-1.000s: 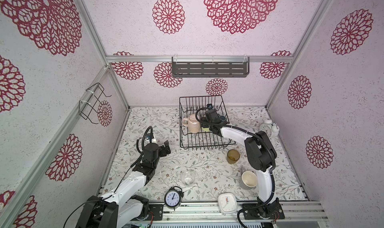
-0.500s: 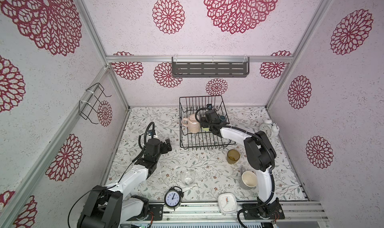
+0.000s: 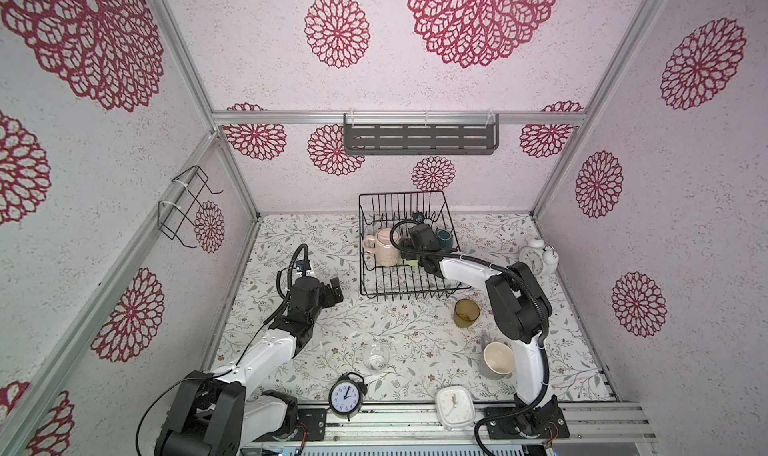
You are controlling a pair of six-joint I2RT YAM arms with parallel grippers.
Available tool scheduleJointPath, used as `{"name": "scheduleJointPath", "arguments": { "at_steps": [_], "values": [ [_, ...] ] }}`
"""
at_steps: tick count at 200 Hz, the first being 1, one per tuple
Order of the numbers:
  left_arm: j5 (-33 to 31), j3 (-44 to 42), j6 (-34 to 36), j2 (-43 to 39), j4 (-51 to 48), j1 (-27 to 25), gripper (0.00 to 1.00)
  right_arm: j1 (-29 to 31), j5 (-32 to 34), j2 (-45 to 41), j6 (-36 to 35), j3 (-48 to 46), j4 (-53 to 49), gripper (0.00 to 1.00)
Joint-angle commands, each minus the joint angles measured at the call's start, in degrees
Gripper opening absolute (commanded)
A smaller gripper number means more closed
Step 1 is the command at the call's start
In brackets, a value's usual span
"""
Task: Load the cups into the dish rack
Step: 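Lower the light green mug upside down between the pink and dark green mugs, then open the right gripper and raise it off the light green mug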
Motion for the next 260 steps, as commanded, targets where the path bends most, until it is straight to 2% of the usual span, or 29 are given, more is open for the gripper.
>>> {"name": "scheduleJointPath", "arguments": {
  "at_steps": [1,59,112,154,211,260],
  "values": [
    [0.4,0.57,-0.58,0.33,0.47,0.72,0.97,-0.63,2.15,-4.13,0.09,1.6,1.97,0.79],
    [0.9,0.31,-0.75,0.24,0.7,1.11,0.97,-0.6,0.78,-5.99,1.59,1.33,1.18,0.81],
    [1.07,0.06,-0.92,0.14,0.9,1.24,0.97,-0.63,1.2,-6.08,0.42,1.41,1.09,0.93],
    [1.37,0.28,-1.03,0.42,0.92,1.43,0.97,-0.63,1.17,-6.6,0.3,1.68,0.76,0.91],
    [1.49,0.35,-1.12,0.59,0.81,1.61,0.97,-0.63,-2.25,-9.34,1.16,1.77,-0.4,0.85],
    [1.38,0.29,-1.17,0.51,0.75,1.66,0.97,-0.63,-2.89,-11.81,0.4,0.45,-0.86,0.85]
  ]
}}
